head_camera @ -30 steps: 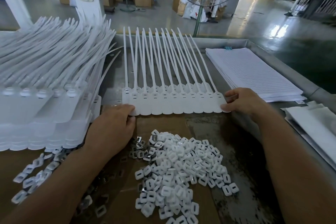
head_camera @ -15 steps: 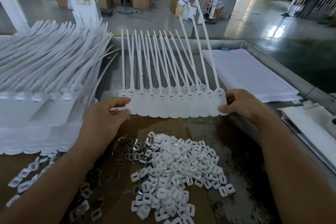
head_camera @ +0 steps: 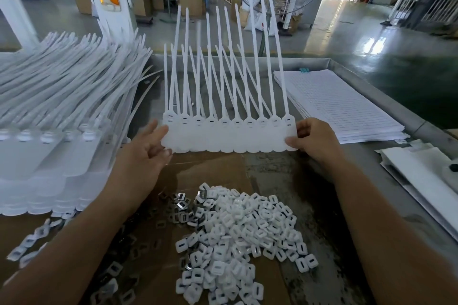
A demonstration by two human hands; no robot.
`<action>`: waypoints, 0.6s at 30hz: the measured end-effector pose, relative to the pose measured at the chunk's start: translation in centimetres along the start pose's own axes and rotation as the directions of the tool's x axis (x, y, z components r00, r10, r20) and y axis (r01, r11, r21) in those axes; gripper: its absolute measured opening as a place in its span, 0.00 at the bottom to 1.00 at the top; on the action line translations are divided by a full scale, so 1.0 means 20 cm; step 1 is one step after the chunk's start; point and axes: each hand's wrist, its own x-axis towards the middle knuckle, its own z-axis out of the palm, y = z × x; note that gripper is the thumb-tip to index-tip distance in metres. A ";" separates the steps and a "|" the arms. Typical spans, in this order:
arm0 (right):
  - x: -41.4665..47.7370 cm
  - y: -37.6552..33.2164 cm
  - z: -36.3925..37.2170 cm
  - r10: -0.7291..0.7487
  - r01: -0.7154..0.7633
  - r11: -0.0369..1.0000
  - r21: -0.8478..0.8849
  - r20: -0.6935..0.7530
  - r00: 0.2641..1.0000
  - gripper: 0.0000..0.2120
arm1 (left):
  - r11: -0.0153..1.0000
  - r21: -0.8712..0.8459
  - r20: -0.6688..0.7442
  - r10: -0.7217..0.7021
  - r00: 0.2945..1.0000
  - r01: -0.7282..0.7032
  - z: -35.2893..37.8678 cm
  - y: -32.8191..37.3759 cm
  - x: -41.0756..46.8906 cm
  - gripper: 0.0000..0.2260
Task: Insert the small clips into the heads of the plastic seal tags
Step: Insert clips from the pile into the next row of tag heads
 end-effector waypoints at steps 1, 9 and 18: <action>0.00 0.00 0.02 -0.005 0.005 1.000 0.011 -0.027 1.000 0.13 | 1.000 -0.001 0.020 -0.011 1.000 0.011 0.00 -0.01 0.01 0.22; -0.02 -0.02 0.04 -0.161 0.130 0.976 -0.175 -0.181 0.970 0.11 | 0.980 0.183 0.055 0.070 0.996 -0.079 0.00 -0.02 0.00 0.16; -0.06 -0.07 0.17 -0.414 0.488 0.813 -0.318 0.274 0.868 0.12 | 0.881 0.433 0.233 0.095 0.968 -0.191 0.03 -0.03 -0.02 0.15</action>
